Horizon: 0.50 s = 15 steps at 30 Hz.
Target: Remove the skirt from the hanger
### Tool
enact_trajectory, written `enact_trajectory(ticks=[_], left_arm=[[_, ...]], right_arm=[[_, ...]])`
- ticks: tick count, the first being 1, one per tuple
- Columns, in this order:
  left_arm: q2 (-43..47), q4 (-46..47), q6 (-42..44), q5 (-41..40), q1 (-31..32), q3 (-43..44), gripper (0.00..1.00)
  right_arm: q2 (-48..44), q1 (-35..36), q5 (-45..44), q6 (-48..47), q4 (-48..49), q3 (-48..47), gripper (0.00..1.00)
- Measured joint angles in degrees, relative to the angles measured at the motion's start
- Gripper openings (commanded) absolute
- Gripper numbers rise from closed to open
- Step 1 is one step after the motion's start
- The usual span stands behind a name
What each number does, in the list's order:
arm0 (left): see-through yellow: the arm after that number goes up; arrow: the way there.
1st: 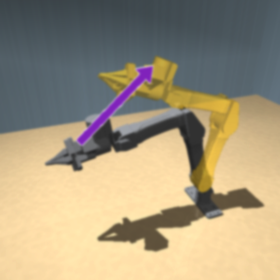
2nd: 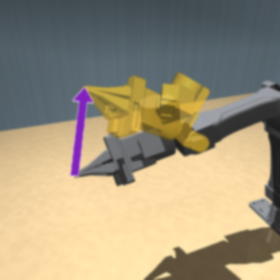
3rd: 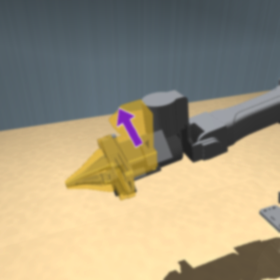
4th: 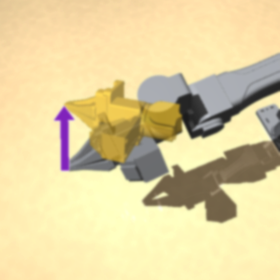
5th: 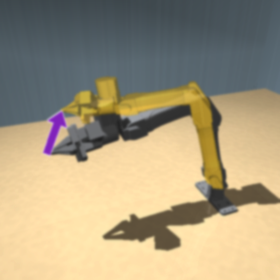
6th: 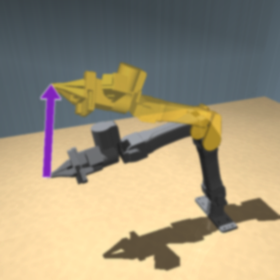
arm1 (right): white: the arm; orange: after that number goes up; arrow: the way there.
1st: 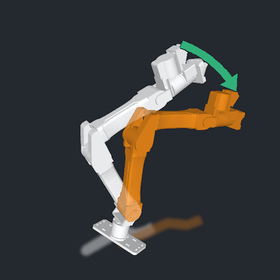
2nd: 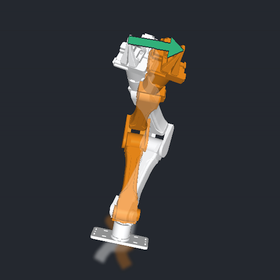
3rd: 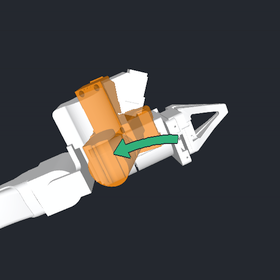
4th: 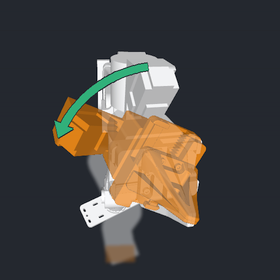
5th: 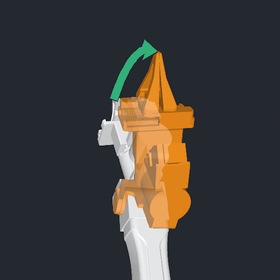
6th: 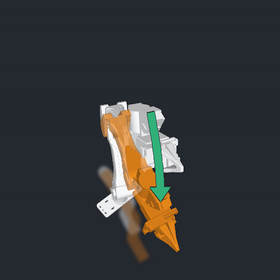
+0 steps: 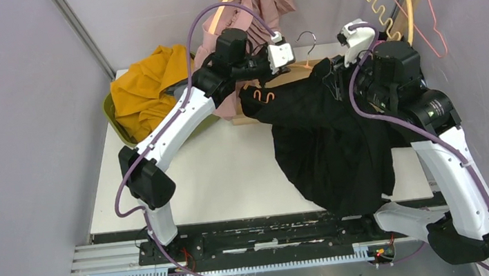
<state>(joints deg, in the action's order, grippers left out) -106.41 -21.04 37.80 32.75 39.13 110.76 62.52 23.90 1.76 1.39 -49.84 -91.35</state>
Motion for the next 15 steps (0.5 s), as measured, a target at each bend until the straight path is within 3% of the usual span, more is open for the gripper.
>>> enact_trajectory(ticks=[6,15], left_arm=[[0.0,-0.7,-4.3,-4.8,0.6,1.1,0.03],[0.0,-0.7,-6.1,-8.7,1.0,2.7,0.03]], right_arm=[[0.2,-0.1,-3.4,-0.2,7.6,0.0,0.6],[1.3,0.0,-4.3,-1.2,11.5,-0.7,0.75]])
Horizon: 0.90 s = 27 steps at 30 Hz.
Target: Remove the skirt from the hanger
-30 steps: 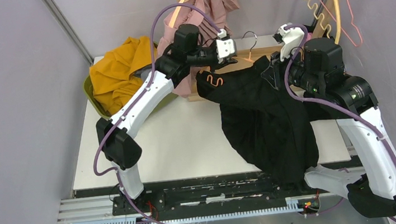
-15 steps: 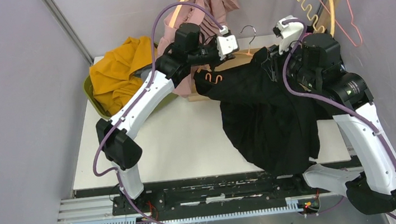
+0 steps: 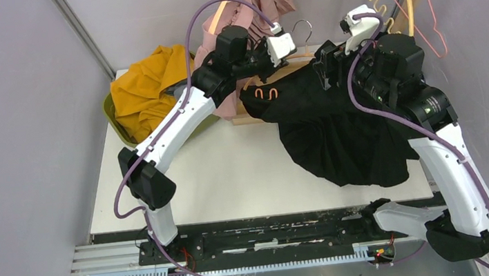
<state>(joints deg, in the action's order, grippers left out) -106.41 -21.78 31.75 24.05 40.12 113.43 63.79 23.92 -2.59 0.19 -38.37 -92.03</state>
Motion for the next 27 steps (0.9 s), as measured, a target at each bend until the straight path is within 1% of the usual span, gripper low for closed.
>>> enact_trajectory(ticks=[7,15,27], left_arm=[[0.0,0.2,-1.6,-2.6,0.0,0.0,0.03],[0.0,2.7,-5.4,-7.6,-1.1,0.0,0.03],[0.5,3.6,-6.4,-10.3,-1.4,0.0,0.03]], right_arm=[[1.0,0.4,0.5,-1.2,-0.5,-3.0,0.75],[0.9,1.6,0.8,-3.2,-4.0,-7.1,0.75],[1.4,1.6,0.5,-3.5,-4.9,-7.1,0.73]])
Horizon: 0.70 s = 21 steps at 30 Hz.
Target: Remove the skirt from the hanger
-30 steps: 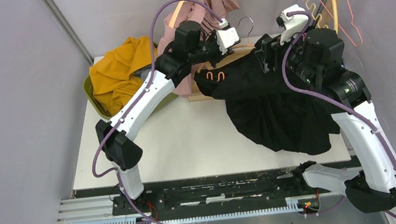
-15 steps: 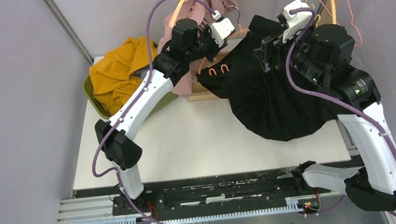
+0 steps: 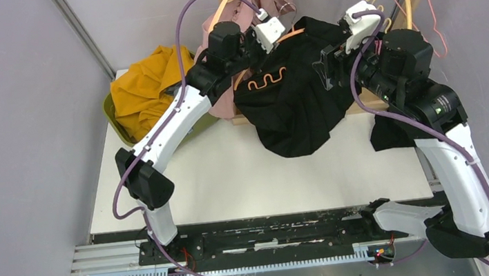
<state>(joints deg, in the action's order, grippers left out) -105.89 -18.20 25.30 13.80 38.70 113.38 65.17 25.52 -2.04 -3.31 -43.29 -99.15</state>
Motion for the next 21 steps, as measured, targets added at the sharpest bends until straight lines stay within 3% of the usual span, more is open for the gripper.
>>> enact_trajectory(ticks=[12,21], left_arm=[[3.1,0.5,0.0,-0.2,0.0,-2.6,0.03],[4.7,1.6,0.0,0.2,0.0,-5.2,0.03]], right_arm=[[7.0,0.7,-1.6,-0.1,2.5,0.5,0.7],[10.5,2.5,-2.1,-1.6,2.4,-5.0,0.67]])
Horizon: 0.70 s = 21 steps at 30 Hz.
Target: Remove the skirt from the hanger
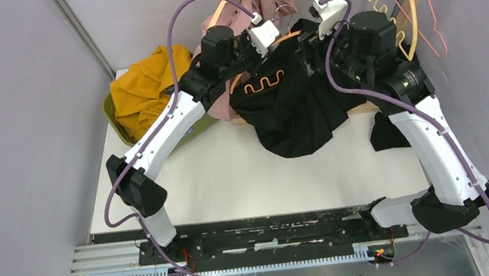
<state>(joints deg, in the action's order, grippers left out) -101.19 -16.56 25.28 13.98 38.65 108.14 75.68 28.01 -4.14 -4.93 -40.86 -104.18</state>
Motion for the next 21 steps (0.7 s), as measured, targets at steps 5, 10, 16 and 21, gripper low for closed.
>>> enact_trajectory(ticks=[5,10,16,21], left_arm=[[0.4,0.5,-0.1,0.1,0.0,-0.8,0.03],[1.3,0.7,-0.2,0.7,0.0,-1.5,0.03],[3.1,1.5,-0.2,1.6,0.0,-3.0,0.03],[4.4,1.7,-0.2,1.6,0.0,-4.2,0.03]], right_arm=[[0.3,1.8,0.0,-2.4,0.6,-3.1,0.67],[2.8,3.9,0.0,-4.9,1.3,-4.3,0.67],[7.5,6.7,-2.4,-10.7,1.3,-4.3,0.67],[8.2,10.8,-9.2,-22.9,1.9,-1.7,0.68]])
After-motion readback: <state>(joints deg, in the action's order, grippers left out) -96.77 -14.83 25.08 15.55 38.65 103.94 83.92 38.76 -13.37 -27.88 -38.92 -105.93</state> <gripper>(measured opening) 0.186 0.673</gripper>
